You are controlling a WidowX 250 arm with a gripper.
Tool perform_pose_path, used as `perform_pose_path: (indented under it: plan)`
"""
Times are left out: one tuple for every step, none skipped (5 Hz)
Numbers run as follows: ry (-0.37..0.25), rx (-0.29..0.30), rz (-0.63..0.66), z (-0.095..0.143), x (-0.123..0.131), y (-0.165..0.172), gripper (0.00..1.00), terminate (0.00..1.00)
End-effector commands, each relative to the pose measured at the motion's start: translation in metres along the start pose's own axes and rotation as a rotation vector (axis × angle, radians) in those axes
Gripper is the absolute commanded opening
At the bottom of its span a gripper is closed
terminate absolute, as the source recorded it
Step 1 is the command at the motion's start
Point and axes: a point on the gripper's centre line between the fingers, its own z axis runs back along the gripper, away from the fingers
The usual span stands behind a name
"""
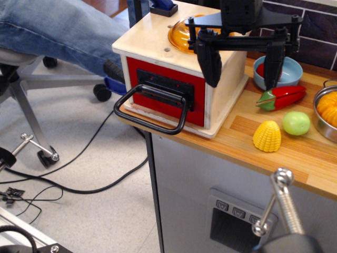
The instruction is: Open drawer of box
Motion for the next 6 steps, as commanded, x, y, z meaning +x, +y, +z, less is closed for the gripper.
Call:
perform_pose_path:
  plan:
    - [0.000, 0.000, 0.000, 0.000, 0.000, 0.000, 1.00, 0.00]
    - [-0.067, 0.008, -0.047, -0.002, 0.003, 0.027, 1.00, 0.00]
    - [-0.179, 0.038, -0.091, -0.009, 0.008, 0.056, 1.00, 0.00]
    - [-0.259, 0.109, -0.120, -0.016, 0.019, 0.081, 1.00, 0.00]
    - [-0.234, 0.136, -0.139, -0.017, 0.027, 0.100, 1.00, 0.00]
    - [-0.255, 0.183, -0.163, -0.026, 0.032, 0.107, 1.00, 0.00]
